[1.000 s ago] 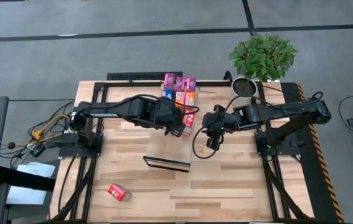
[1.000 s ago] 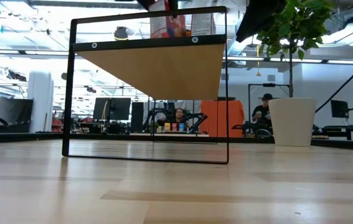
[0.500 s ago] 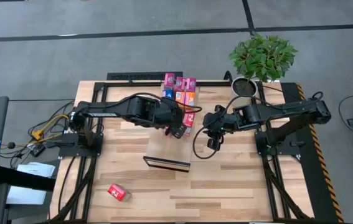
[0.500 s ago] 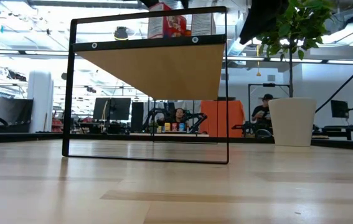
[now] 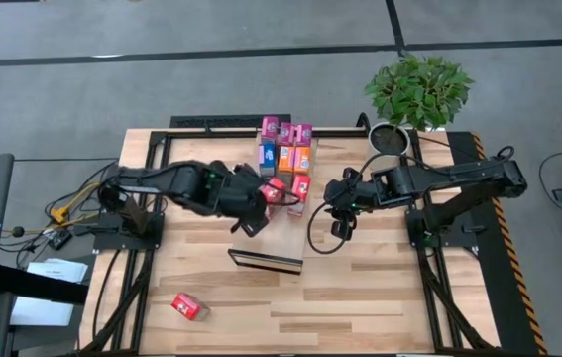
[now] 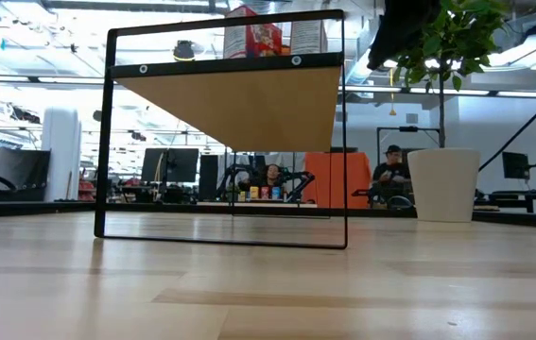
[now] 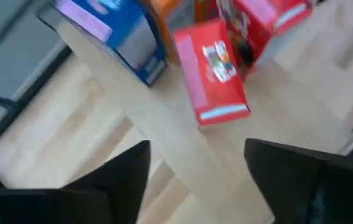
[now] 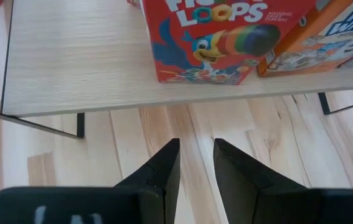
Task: Stack cereal on shelf
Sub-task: Put the right red cereal box into the shelf
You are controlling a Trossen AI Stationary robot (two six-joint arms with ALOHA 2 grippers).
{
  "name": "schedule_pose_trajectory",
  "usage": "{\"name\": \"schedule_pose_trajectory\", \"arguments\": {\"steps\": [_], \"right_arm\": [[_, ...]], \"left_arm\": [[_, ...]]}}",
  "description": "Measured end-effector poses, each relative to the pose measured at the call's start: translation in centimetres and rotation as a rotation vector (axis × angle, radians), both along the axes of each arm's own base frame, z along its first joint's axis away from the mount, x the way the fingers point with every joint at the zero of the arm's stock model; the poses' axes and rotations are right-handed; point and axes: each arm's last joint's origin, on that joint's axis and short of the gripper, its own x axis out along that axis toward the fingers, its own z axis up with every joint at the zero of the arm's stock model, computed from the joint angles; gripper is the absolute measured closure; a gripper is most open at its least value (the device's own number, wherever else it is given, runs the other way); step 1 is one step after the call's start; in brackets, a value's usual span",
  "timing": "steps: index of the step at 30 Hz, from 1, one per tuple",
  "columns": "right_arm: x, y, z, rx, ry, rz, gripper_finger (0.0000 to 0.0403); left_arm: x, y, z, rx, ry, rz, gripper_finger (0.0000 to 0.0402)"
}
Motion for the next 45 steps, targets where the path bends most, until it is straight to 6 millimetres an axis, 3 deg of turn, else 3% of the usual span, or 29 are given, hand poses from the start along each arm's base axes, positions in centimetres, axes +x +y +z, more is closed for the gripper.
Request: {"name": "schedule_pose_trajectory", "arguments": {"steps": [4, 12, 15, 22, 45], "right_arm": [[0.0, 0.0, 0.0, 0.000, 0.000, 0.001, 0.0281], [0.0, 0.0, 0.0, 0.000, -0.001, 0.000, 0.0280], [0.0, 0.0, 0.0, 0.000, 0.000, 0.000, 0.0281], [0.0, 0.0, 0.0, -0.001, 0.000, 0.001, 0.0280], [0.0, 0.0, 0.0, -0.001, 0.002, 0.001, 0.0280]], "left_arm": [[-0.1, -1.1, -0.6, 0.064, 0.000, 0.014, 0.0221], [0.4, -3.0, -5.3, 0.167, 0.119, 0.023, 0.0388], [0.5, -3.1, -6.5, 0.220, 0.109, 0.072, 0.0390], [2.5, -3.8, -8.4, 0.125, 0.023, 0.010, 0.0393], [4.3, -2.6, -8.2, 0.128, -0.082, 0.002, 0.0397]]}}
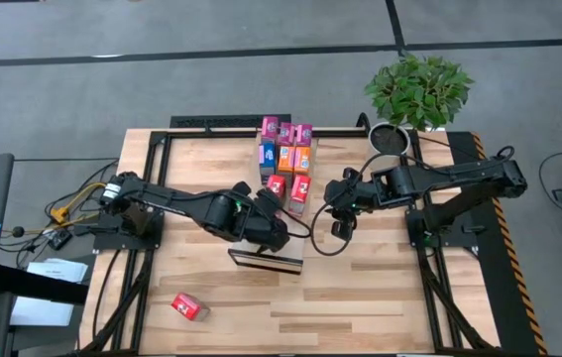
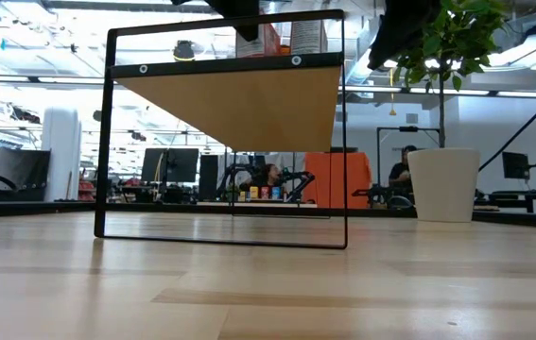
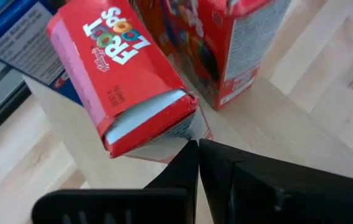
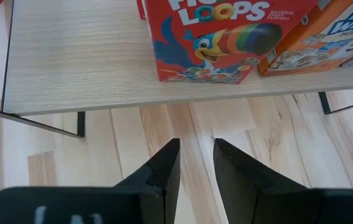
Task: Stack cereal on shelf
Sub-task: Put the right red cereal box into the shelf, then put the red cereal box into the shelf
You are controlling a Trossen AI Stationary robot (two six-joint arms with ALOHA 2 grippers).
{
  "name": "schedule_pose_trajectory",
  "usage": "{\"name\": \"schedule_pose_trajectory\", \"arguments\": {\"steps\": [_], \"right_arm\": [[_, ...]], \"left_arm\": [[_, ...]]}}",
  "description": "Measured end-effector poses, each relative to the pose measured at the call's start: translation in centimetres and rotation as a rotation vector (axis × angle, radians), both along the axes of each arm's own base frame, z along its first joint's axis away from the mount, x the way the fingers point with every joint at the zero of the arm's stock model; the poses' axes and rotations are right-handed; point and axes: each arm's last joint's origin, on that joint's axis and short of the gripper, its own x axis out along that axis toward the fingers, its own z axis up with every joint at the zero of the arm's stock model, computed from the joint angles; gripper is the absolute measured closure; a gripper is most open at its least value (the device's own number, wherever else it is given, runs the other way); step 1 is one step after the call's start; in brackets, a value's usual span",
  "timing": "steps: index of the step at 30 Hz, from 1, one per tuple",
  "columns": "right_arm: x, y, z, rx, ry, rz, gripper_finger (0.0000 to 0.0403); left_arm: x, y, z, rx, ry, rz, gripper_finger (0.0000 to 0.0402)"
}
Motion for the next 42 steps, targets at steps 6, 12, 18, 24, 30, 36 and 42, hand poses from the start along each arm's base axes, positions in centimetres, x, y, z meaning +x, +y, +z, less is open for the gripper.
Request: {"name": "schedule_pose_trajectory", "arguments": {"steps": [6, 12, 18, 24, 30, 36, 42], "right_arm": [[0.0, 0.0, 0.0, 0.000, 0.000, 0.000, 0.0282], [0.0, 0.0, 0.0, 0.000, 0.001, -0.001, 0.0280], [0.0, 0.0, 0.0, -0.006, 0.002, 0.008, 0.0280], [0.0, 0.0, 0.0, -0.013, 0.003, 0.018, 0.0280], [0.0, 0.0, 0.0, -0.015, 0.003, 0.020, 0.0280], [0.0, 0.0, 0.0, -0.015, 0.003, 0.020, 0.0280], [0.3, 0.0, 0.2, -0.012, -0.029, 0.017, 0.0280]], "left_arm": [[0.2, -0.1, 0.1, 0.000, -0.015, -0.019, 0.0397], [-0.4, -0.2, -0.1, -0.028, 0.049, -0.039, 0.0397], [-3.8, -1.6, 1.6, -0.163, 0.244, -0.330, 0.0380], [-7.9, -4.1, 2.6, -0.239, 0.453, -0.604, 0.0287], [-9.8, -8.0, 2.3, -0.200, 0.514, -0.792, 0.0147], [-11.8, -11.5, 2.1, -0.166, 0.505, -0.886, 0.0069], [-13.5, -13.8, 1.1, -0.184, 0.504, -0.890, 0.0065]]}}
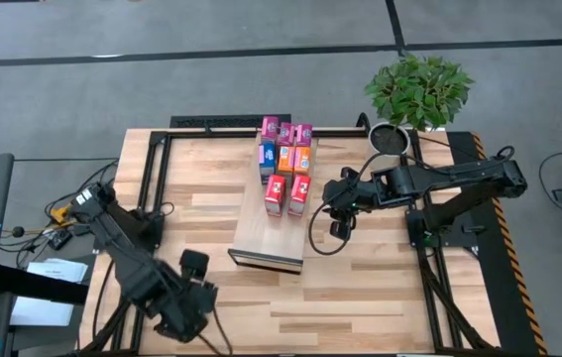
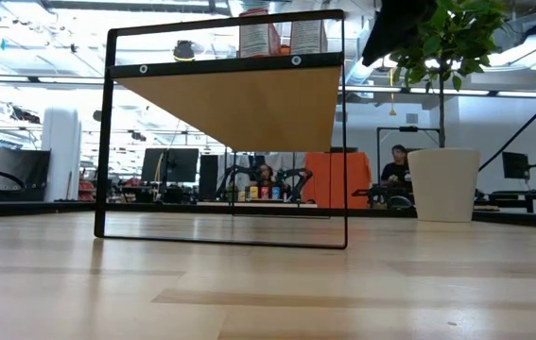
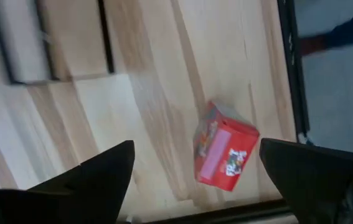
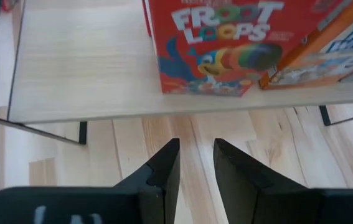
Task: Stack cereal on shelf
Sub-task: Put the red cereal box into the shelf
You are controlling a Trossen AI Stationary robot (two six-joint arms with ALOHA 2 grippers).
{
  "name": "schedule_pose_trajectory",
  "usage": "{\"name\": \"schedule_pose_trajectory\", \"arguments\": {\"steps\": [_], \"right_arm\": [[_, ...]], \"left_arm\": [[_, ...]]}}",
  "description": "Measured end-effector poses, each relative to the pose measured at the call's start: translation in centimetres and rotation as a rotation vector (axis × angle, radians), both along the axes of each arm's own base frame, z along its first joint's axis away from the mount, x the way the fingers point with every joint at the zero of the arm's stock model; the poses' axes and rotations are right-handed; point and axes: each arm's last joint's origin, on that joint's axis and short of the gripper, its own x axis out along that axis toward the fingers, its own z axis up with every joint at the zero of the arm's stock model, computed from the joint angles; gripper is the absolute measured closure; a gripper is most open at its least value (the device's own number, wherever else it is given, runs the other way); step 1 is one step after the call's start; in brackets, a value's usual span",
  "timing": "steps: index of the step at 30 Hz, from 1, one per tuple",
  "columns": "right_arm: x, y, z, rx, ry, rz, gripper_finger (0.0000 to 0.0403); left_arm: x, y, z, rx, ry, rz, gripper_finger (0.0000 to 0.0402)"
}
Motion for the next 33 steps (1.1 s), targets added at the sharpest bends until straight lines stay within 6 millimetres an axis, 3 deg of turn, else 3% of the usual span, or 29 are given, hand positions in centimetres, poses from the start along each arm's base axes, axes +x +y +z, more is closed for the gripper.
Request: {"name": "schedule_pose_trajectory", "arguments": {"steps": [14, 22, 33], "right_arm": [[0.2, -0.1, 0.2, 0.031, -0.038, -0.046, 0.0280], [0.3, -0.5, 0.2, 0.042, -0.042, -0.079, 0.0280], [0.3, -0.7, 0.2, 0.042, -0.044, -0.084, 0.0280]], "left_arm": [[-2.9, -3.9, -7.7, 0.036, 0.050, -0.181, 0.0063], [-3.3, -3.6, -10.7, 0.082, 0.038, -0.195, 0.0063], [-4.9, -0.6, -11.2, -0.049, -0.024, -0.110, 0.0063]]}}
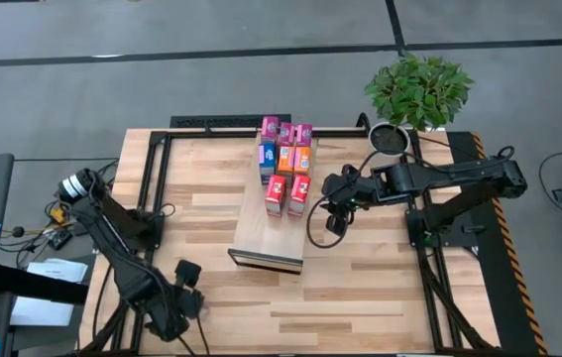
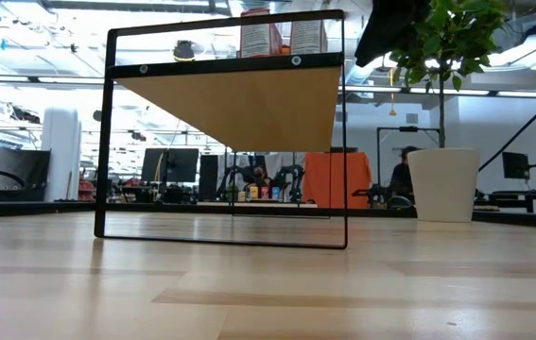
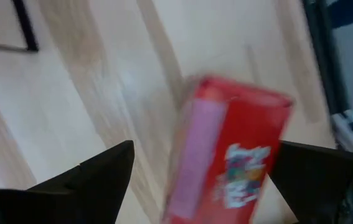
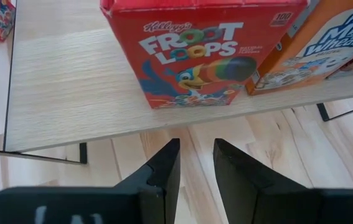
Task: Stack cereal on shelf
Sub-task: Put the red cereal box into the shelf
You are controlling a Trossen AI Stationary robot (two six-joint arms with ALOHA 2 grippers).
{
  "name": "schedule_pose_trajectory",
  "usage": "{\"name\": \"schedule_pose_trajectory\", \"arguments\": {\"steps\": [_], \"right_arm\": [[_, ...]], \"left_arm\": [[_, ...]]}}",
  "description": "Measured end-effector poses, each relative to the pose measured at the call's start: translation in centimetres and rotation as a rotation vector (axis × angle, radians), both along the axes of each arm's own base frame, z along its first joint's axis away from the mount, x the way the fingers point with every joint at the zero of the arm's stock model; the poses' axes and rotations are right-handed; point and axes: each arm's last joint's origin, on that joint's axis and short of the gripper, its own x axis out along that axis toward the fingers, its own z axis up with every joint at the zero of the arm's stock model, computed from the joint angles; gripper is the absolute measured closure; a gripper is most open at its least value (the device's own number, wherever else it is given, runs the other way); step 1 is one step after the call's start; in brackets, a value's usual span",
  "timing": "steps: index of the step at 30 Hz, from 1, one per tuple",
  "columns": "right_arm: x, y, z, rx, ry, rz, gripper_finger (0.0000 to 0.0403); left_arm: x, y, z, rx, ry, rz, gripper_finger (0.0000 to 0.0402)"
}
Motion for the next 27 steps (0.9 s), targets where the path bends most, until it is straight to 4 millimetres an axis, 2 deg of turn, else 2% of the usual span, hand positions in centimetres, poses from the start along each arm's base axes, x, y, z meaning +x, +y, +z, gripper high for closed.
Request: {"name": "schedule_pose_trajectory", "arguments": {"steps": [4, 10, 17, 27], "right_arm": [[0.0, 0.0, 0.0, 0.000, 0.000, 0.000, 0.0282], [0.0, 0.0, 0.0, 0.006, 0.000, -0.006, 0.0281], [0.0, 0.0, 0.0, 0.001, 0.000, -0.011, 0.0282], [0.0, -0.1, 0.0, -0.013, 0.004, -0.018, 0.0284]], "left_arm": [[-0.2, 0.7, -0.5, 0.008, -0.001, 0.006, 0.0063], [-0.2, 0.7, -0.6, 0.024, -0.010, -0.072, 0.0079], [0.1, 0.8, -0.6, -0.023, 0.031, -0.059, 0.0138], [0.8, 1.2, -0.5, -0.069, 0.035, 0.059, 0.0230]]}}
